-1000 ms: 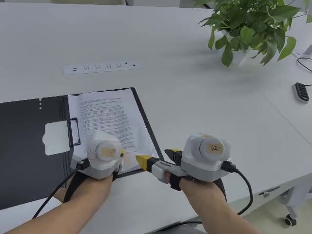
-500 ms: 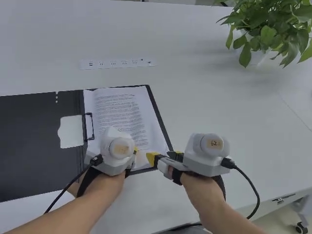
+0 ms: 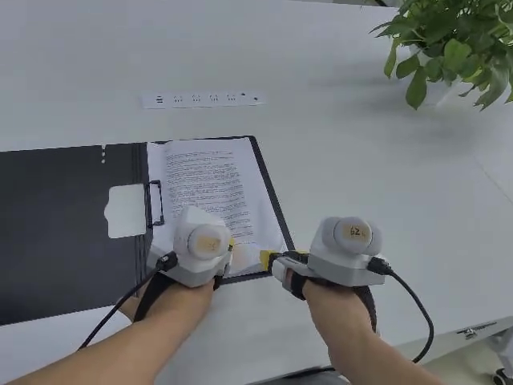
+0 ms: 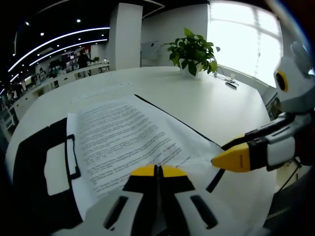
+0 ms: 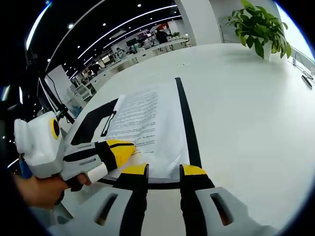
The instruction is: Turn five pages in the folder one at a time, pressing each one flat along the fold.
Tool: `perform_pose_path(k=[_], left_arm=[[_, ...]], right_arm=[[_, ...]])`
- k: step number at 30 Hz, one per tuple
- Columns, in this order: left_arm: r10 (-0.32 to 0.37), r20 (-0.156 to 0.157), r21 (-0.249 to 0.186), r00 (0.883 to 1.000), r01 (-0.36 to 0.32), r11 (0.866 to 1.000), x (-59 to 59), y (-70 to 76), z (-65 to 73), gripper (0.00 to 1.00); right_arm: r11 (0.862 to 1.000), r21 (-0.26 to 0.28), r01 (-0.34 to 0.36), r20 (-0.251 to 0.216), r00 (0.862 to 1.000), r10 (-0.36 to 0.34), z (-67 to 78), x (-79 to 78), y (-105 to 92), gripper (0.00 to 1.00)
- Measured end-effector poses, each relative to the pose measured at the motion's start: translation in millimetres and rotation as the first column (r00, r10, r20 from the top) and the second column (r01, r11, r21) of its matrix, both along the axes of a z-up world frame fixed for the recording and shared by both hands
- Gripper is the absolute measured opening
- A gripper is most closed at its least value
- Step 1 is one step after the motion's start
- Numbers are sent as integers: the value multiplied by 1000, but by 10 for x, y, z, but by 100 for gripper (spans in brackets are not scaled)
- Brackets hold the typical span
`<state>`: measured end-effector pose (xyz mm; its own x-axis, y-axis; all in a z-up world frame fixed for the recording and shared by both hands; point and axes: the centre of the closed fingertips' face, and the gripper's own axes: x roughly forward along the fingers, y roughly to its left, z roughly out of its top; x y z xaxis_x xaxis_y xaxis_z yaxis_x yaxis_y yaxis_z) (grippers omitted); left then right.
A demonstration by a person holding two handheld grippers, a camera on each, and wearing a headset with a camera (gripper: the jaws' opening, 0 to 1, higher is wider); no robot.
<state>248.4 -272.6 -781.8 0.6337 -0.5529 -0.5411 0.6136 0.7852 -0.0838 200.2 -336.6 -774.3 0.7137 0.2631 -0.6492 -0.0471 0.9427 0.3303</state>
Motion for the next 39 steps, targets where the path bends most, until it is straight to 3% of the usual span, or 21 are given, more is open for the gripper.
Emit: perform_pose_path(k=[8,13,19,22,24,27,34,35,39], left_arm=[[3,-1,-2,1000,-3,1000,0,-1,2,0],[4,-2,-1,1000,-4,1000,0,-3,0,0],[0,-2,2,1000,0,1000,3,-4,0,0],[4,-12,-3,1000,-4,1000,4,-7,8,1],[37,-46,-45,998,-39,998,-9,20,24,1],[34,-47,-67,998,-37,997,-62,49,51,4],[12,-29,-77,1000,-15,997,-182,162,182,11],[18,-17,-95,1000,-20,995,-184,192,247,12],[21,16,-100,1000,-20,995,-204,361,437,14]], right_arm=[[999,-34,41,-22,999,-42,-61,-8,-116,1],[998,-27,59,-24,998,-60,-55,-11,-131,0],[994,33,103,-3,995,-103,15,-24,-136,0],[989,73,126,15,992,-127,96,-24,-127,0],[987,95,133,30,990,-136,158,-24,-122,0],[983,126,133,48,989,-140,236,-24,-94,0],[971,216,101,127,983,-130,527,-11,59,0],[970,229,87,145,982,-122,603,-9,103,0],[967,253,26,191,979,-76,817,-7,279,0]])
